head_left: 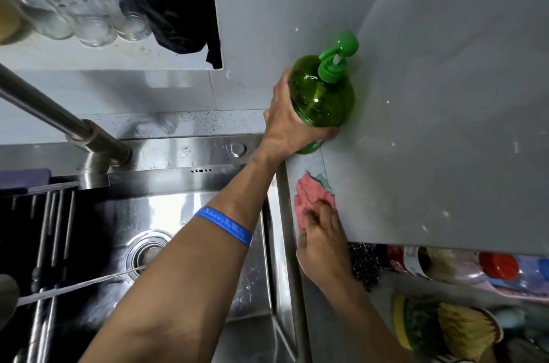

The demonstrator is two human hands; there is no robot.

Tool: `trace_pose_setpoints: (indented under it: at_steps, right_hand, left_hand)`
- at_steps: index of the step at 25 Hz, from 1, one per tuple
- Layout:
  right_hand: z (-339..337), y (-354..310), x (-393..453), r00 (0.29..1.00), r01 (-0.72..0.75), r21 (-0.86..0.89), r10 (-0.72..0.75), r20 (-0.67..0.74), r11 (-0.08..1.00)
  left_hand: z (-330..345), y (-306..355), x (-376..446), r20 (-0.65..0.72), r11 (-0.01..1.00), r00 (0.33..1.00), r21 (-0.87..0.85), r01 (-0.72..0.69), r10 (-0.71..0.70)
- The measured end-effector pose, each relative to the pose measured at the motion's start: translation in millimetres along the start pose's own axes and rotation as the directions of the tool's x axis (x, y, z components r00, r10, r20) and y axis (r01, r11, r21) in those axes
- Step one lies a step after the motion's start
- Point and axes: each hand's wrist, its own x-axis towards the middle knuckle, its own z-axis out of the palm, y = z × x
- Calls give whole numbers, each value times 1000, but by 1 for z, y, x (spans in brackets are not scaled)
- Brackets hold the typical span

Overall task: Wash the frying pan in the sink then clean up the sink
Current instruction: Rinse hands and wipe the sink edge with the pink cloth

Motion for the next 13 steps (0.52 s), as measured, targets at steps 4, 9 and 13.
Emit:
trace_pose_setpoints:
  at_steps: [4,9,13]
  right_hand:
    - [-1,-5,-2,987,54,-85,-40,159,995]
    - [8,-2,9,997,-5,115,-3,72,993]
    - [-5,-5,66,998,32,305,-47,40,952]
  left_hand:
    - [-4,1,-4,49,998,998,-45,38,-36]
    - [-44,1,-66,-127,991,985,-67,113,-120]
    - [-88,-21,-162,-224,969,947,34,244,-231]
